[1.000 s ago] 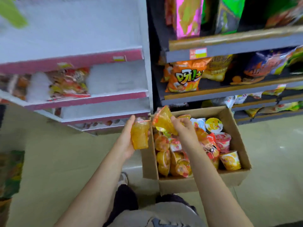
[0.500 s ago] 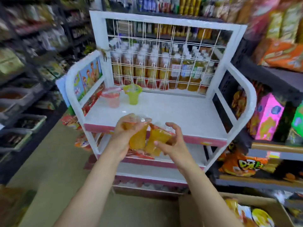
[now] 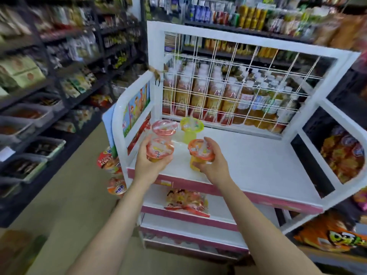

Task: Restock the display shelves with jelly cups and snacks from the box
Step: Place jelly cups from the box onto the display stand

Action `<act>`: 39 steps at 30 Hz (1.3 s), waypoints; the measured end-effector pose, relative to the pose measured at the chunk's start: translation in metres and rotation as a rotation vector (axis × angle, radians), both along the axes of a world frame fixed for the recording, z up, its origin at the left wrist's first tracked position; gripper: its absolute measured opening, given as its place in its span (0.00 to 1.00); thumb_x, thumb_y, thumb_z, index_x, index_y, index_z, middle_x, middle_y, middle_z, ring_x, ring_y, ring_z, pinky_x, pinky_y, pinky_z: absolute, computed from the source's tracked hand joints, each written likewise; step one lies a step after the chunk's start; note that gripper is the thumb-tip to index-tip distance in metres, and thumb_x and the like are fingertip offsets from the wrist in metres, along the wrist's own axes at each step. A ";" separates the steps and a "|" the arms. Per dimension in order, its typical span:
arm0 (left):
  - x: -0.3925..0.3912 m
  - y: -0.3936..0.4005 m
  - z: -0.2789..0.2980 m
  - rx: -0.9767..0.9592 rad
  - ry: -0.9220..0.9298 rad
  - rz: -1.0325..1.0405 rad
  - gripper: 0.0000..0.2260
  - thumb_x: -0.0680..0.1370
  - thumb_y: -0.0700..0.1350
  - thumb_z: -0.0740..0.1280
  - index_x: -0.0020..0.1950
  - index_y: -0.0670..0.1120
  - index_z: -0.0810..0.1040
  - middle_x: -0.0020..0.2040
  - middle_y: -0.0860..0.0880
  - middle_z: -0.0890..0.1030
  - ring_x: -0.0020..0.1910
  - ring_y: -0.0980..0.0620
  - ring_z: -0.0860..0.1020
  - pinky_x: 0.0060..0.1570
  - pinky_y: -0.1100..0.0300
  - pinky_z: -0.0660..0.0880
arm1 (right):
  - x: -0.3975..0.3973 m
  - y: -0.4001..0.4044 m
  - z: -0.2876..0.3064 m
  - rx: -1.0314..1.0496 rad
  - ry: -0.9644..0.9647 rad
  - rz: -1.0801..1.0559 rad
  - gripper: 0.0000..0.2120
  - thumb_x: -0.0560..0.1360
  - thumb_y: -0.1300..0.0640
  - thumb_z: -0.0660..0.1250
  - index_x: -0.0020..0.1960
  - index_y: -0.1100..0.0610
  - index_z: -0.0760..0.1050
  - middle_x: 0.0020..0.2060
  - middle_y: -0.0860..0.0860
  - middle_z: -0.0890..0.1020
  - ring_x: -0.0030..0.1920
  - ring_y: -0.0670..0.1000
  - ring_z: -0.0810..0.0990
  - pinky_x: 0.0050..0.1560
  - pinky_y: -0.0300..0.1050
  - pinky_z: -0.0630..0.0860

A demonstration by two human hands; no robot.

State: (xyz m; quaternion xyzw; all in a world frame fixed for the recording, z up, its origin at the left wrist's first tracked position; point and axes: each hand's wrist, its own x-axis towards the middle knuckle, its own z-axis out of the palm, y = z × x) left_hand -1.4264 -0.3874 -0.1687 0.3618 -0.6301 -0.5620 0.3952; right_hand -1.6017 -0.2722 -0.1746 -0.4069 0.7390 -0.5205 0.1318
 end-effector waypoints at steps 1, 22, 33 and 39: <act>0.001 -0.002 -0.003 -0.009 -0.012 -0.008 0.38 0.72 0.43 0.78 0.76 0.57 0.63 0.69 0.60 0.67 0.69 0.60 0.66 0.66 0.62 0.65 | 0.000 -0.004 -0.004 0.012 0.010 0.011 0.40 0.66 0.66 0.79 0.69 0.43 0.65 0.58 0.36 0.73 0.54 0.39 0.74 0.56 0.33 0.74; -0.001 -0.007 -0.009 -0.102 -0.192 -0.022 0.36 0.75 0.59 0.73 0.78 0.59 0.58 0.71 0.59 0.65 0.69 0.60 0.65 0.65 0.57 0.67 | 0.011 -0.020 0.003 0.080 0.058 0.129 0.37 0.74 0.54 0.74 0.77 0.48 0.59 0.62 0.42 0.73 0.58 0.45 0.77 0.63 0.46 0.75; -0.016 0.187 -0.061 -0.583 -0.205 -0.040 0.22 0.79 0.50 0.63 0.71 0.42 0.70 0.69 0.45 0.73 0.70 0.46 0.70 0.70 0.53 0.66 | 0.039 0.201 -0.026 0.056 0.077 -0.098 0.27 0.79 0.50 0.66 0.75 0.39 0.62 0.64 0.42 0.77 0.61 0.40 0.76 0.55 0.34 0.77; -0.060 0.319 -0.192 -0.347 -0.721 -0.545 0.26 0.79 0.58 0.60 0.71 0.43 0.72 0.70 0.44 0.73 0.70 0.41 0.69 0.70 0.47 0.66 | 0.000 0.382 -0.153 0.475 -0.035 -0.316 0.24 0.79 0.50 0.67 0.74 0.47 0.66 0.62 0.47 0.78 0.61 0.48 0.77 0.57 0.44 0.76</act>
